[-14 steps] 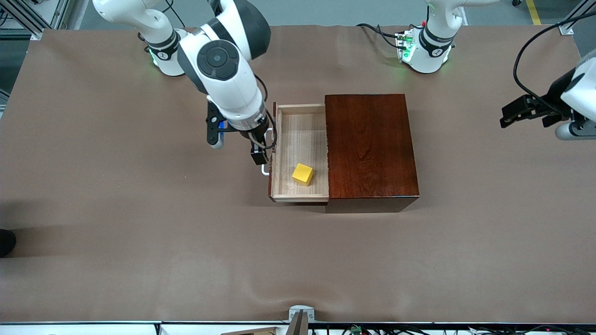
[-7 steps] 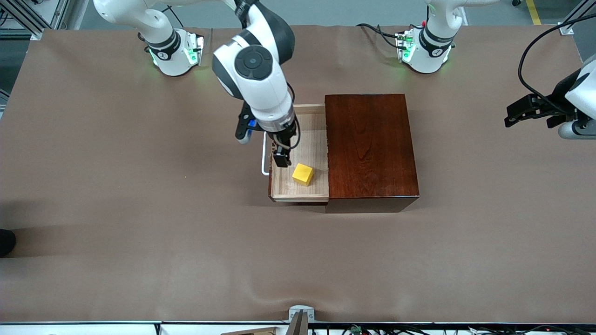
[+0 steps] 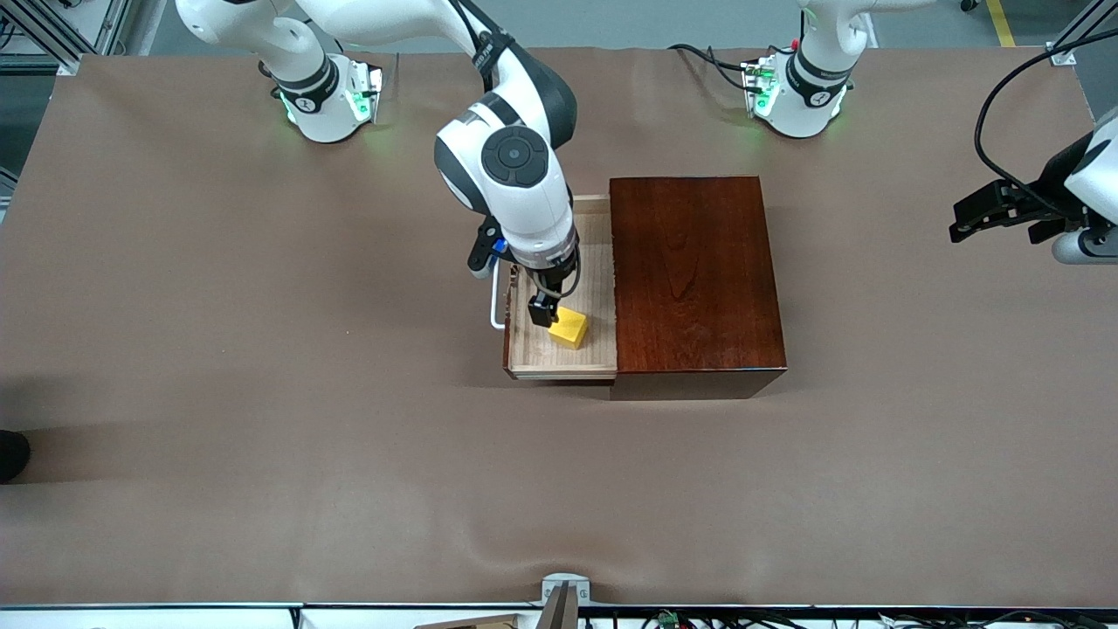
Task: Open drawer, take yellow block, close drawer
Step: 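Lower the right gripper onto the yellow cube and close it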
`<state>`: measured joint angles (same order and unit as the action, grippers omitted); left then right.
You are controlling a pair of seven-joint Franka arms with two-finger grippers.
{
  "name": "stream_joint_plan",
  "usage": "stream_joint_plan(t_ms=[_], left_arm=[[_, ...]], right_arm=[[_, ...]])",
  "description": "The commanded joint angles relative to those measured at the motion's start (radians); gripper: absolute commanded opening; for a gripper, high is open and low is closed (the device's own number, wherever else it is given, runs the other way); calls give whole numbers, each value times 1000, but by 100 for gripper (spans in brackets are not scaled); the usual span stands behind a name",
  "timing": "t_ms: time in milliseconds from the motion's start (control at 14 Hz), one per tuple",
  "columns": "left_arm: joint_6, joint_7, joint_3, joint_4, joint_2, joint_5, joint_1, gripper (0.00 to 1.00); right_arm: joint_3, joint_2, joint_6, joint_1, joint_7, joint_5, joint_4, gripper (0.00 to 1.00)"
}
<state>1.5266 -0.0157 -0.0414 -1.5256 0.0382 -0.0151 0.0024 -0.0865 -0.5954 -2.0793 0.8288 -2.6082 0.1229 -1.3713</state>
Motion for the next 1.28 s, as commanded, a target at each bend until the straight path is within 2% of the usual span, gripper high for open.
stream_joint_plan(t_ms=[0, 428, 1212], left_arm=[[26, 20, -8, -5, 0, -9, 10, 100], [26, 26, -8, -8, -1, -11, 11, 100], [21, 28, -9, -7, -3, -11, 13, 100]], right_arm=[[-12, -30, -13, 12, -33, 15, 34, 100], [-12, -70, -91, 15, -46, 11, 29, 100], [-13, -113, -134, 4, -35, 0, 28, 100]])
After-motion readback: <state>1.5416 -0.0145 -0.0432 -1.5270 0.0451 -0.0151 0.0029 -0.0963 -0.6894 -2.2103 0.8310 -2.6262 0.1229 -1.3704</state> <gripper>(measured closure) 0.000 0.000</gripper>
